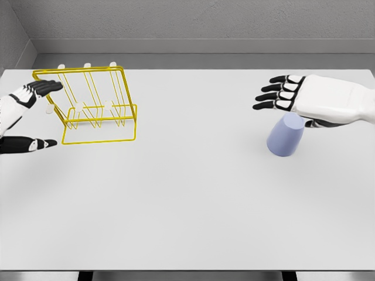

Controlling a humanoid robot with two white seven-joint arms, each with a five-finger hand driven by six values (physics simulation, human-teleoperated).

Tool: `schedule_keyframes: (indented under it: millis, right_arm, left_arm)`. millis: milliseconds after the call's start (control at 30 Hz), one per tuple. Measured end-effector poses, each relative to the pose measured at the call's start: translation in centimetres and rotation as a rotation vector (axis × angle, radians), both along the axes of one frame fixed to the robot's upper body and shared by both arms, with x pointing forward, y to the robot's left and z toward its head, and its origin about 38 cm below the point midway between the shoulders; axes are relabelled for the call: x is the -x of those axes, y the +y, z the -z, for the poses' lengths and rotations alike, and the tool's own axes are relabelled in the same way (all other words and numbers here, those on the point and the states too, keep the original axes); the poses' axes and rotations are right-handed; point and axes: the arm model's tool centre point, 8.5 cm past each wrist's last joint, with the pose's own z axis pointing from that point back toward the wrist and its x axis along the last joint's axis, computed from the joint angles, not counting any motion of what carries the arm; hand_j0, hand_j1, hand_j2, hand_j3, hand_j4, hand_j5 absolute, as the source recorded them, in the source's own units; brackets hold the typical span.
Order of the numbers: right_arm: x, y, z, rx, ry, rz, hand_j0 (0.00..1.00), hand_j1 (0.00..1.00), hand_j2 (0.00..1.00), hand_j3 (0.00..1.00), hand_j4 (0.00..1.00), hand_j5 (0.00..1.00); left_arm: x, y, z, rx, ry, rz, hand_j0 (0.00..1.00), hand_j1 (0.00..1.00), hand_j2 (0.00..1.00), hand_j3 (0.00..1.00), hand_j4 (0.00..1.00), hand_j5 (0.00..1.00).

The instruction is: Place the cup on the cup holder with both arms

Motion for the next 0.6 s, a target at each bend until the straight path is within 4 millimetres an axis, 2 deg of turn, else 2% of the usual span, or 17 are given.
schedule_keyframes:
  millis: [200,333,400,600]
  right_arm:
    - [-0.3,-0.1,0.0,-0.017,0.006,0.008,1.0,1.0,1.0,1.0,1.0,1.0]
    - [-2.7,-0.2,0.6,0.133,0.077,0.056,1.0,1.0,1.0,1.0,1.0,1.0]
    - [-4.2,0.0,0.6,0.152,0.11,0.074,1.0,1.0,1.0,1.0,1.0,1.0]
    - [-6.5,-1.9,2.4,0.195,0.178,0.168,0.99,0.99,0.99,0.99,0.99,0.99]
  left_arm:
    - [0.3,-1.4,0.7,0.016,-0.002,0.027,1.0,1.0,1.0,1.0,1.0,1.0]
    - [0.4,-2.2,0.6,0.037,-0.012,0.041,1.0,1.0,1.0,1.0,1.0,1.0]
    - [0.5,-2.5,0.7,0.046,-0.014,0.046,1.0,1.0,1.0,1.0,1.0,1.0]
    - [0.8,-3.0,1.5,0.066,0.001,0.052,1.0,1.0,1.0,1.0,1.0,1.0]
